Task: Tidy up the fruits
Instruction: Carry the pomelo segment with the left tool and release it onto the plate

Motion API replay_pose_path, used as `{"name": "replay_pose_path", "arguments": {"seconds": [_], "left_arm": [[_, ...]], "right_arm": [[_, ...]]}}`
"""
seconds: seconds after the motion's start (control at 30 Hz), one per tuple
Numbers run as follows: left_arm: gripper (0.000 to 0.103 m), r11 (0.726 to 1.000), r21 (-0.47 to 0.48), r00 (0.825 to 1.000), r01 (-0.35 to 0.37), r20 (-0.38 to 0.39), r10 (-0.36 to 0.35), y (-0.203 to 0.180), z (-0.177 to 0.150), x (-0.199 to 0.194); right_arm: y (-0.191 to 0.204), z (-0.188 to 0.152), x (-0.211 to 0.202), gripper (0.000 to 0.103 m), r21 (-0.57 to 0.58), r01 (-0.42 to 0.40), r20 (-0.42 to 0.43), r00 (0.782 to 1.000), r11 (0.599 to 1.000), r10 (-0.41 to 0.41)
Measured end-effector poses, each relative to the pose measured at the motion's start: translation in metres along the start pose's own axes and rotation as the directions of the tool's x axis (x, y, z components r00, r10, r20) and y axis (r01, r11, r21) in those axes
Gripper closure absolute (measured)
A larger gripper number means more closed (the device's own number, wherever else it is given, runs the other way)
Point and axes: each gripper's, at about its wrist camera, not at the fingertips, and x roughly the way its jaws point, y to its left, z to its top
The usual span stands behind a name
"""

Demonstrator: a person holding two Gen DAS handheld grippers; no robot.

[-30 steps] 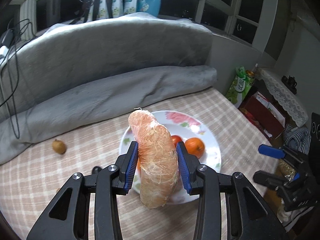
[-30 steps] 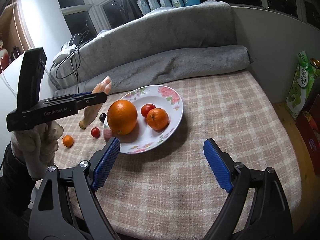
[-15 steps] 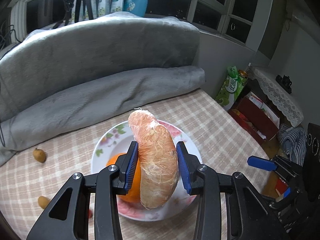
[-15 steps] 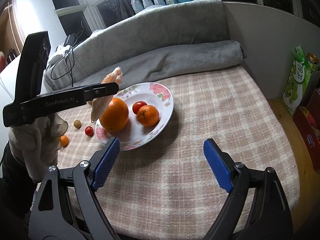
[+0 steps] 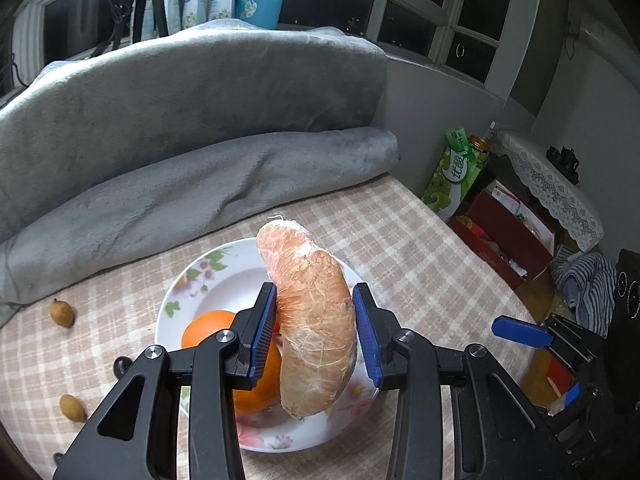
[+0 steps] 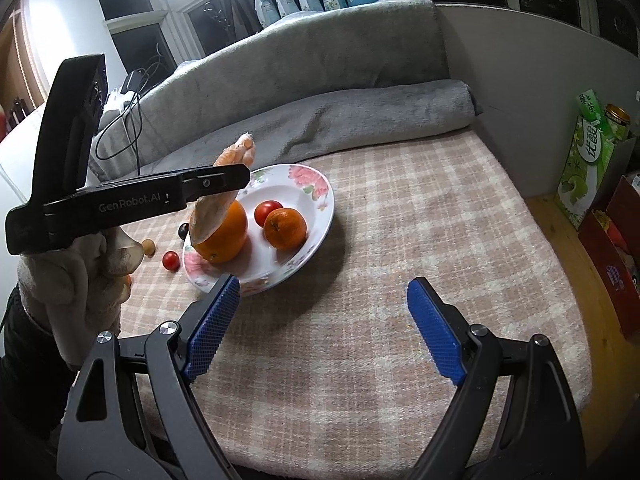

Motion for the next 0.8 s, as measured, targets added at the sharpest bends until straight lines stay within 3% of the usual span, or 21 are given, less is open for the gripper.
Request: {"name": "replay_pose_path", "arguments": {"seconds": [0.8], "left_arm": [[0.059,1.000,0.001,1.000,0.007,0.018,-0.007,-0.002,0.004,-0.009]], "right_arm": [[0.004,0.000,0.000,0.015,-0.011,0.002,-0.006,1.000,1.000,-0.002]]}}
